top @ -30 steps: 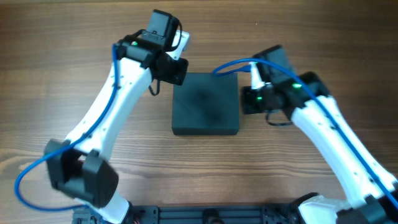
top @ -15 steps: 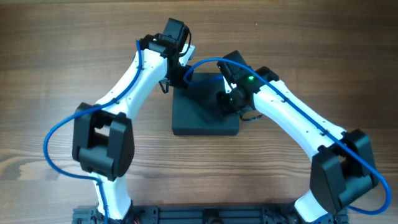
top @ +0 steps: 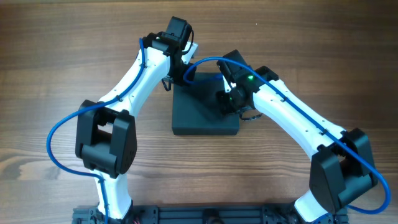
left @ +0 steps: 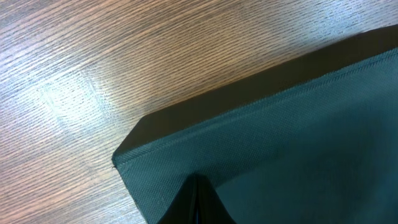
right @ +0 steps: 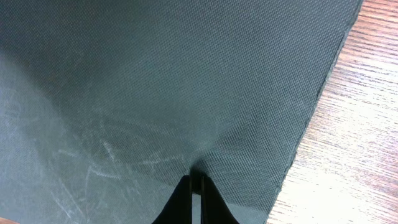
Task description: Pack container
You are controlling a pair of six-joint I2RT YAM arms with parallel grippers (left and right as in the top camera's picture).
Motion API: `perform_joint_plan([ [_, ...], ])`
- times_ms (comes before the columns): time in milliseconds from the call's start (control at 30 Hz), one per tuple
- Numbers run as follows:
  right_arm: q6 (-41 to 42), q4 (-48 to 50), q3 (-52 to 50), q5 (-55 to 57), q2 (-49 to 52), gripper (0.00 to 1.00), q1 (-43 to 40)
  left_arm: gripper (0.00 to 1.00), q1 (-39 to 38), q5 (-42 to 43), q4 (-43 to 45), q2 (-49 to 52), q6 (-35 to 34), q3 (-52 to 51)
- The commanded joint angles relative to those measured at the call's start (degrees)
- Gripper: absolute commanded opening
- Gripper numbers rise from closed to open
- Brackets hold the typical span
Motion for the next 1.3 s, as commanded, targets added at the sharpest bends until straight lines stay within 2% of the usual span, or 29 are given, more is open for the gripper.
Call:
perform_joint_plan([
  [0, -0.17, 0.63, -1.14, 0.59, 4.17, 0.06, 0.55, 0.04, -1.05, 1.36, 0.09, 4.39, 1.31, -1.14],
  [67, -0.17, 0.70, -1.03, 0.59, 4.04, 0.07, 0.52, 0.04, -1.03, 1.33, -0.39, 4.28, 1.31, -1.14],
  [133, -0.13, 0.61, -0.15, 0.59, 3.82, 0.12, 0.15, 0.11, -0.68, 1.29, -0.87, 3.80, 1.31, -1.11],
  [167, -0.15, 0.39, 0.59, 0.63, 3.63, 0.15, -0.28, 0.30, -0.28, 1.33, -1.03, 3.34, 1.29, -1.11],
  [200, -0.17, 0.17, 1.75, 0.63, 3.13, 0.17, -1.16, 0.44, 0.20, 1.33, -1.09, 2.73, 1.31, -1.11],
  [233, -0.22, 0.02, 3.37, 0.68, 1.90, 0.29, -2.99, 0.64, 1.55, 1.33, -1.18, 1.01, 1.31, -1.11],
  [267, -0.22, -0.17, 4.22, 1.14, 1.03, 0.79, -4.24, 0.70, 2.38, 1.31, -1.22, -0.04, 1.31, -1.11],
  [300, -0.39, -0.28, 5.07, 2.12, 0.11, 0.95, -5.60, 0.80, 3.06, 1.31, -1.22, -0.90, 1.31, -1.11],
  [333, -1.07, -0.37, 5.73, 2.64, -0.68, 0.98, -6.69, 0.86, 4.11, 1.31, -1.22, -2.14, 1.31, -1.11],
  [400, -3.87, -0.42, 7.58, 3.19, -2.69, 1.00, -9.79, 0.99, 6.56, 1.09, -1.14, -4.81, 1.31, -1.11],
  [633, -9.27, -2.05, 18.47, 3.58, -6.40, 1.00, -21.73, 1.00, 15.89, -1.07, -1.44, -13.20, 1.31, -1.11],
  [733, -12.48, -5.79, 22.71, 3.80, -6.69, 1.00, -25.57, 1.00, 18.62, -2.54, -2.34, -17.03, 1.27, -1.11],
  [900, -7.50, -7.30, 23.04, 11.82, -12.68, 1.00, -27.80, 1.00, 20.24, -3.69, -7.15, -24.90, 1.07, -1.14],
  [1100, -6.40, -7.37, 18.21, 13.68, -26.84, 1.00, -27.15, 1.00, 17.44, -4.02, -8.22, -38.14, 1.07, -4.24],
  [1267, -3.50, -5.14, 2.10, 13.51, -40.48, 1.00, -27.15, 1.00, 14.10, -5.57, -0.42, -51.82, -0.87, -19.56],
])
